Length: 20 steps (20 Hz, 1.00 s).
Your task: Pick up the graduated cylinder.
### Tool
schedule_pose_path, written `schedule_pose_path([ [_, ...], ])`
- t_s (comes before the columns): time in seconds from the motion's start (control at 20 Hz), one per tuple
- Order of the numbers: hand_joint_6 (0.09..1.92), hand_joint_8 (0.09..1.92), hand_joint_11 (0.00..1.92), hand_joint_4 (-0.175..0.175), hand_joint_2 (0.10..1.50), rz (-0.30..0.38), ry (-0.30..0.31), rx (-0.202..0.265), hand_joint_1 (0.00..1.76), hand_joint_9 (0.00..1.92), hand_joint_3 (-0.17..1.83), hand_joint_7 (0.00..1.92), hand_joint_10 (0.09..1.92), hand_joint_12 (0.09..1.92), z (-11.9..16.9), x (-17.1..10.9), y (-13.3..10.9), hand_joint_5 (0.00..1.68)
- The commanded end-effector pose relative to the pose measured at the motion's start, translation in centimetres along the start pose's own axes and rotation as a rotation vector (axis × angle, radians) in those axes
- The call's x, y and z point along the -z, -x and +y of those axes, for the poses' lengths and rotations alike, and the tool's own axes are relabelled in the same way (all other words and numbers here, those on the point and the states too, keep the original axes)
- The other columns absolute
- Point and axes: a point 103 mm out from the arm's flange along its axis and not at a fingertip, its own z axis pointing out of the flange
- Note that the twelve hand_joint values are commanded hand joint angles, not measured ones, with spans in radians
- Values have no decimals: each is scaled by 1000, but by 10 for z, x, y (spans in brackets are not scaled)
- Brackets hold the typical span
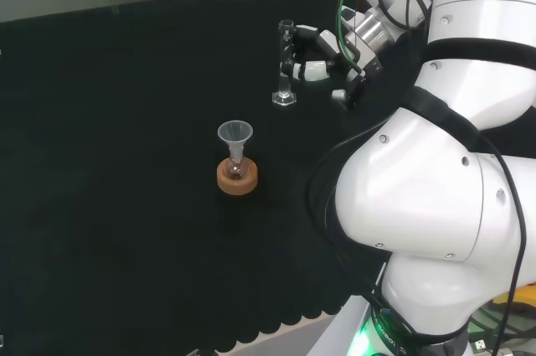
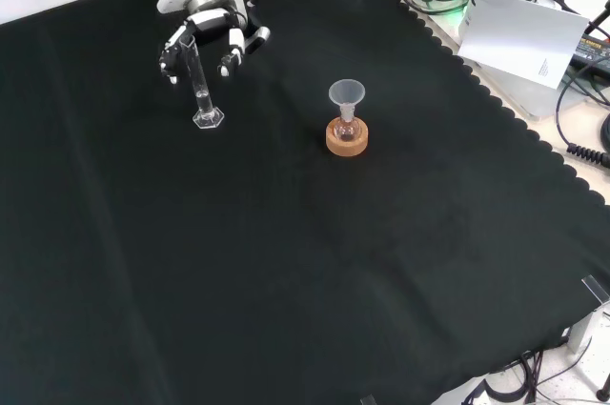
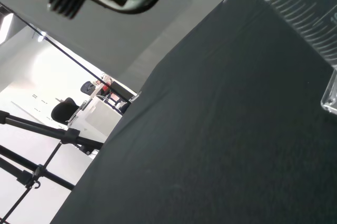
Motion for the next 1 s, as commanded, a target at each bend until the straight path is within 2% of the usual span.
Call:
schedule_pose_path([
  [0.05,87,616,483,-31,629,12,6,-3,956,672,641,449,527,1253,3,-6,1,524],
  [1.0,120,612,616,-30,715,7,-3,-11,953,772,597,508,484,1172,12,-15,2,633],
])
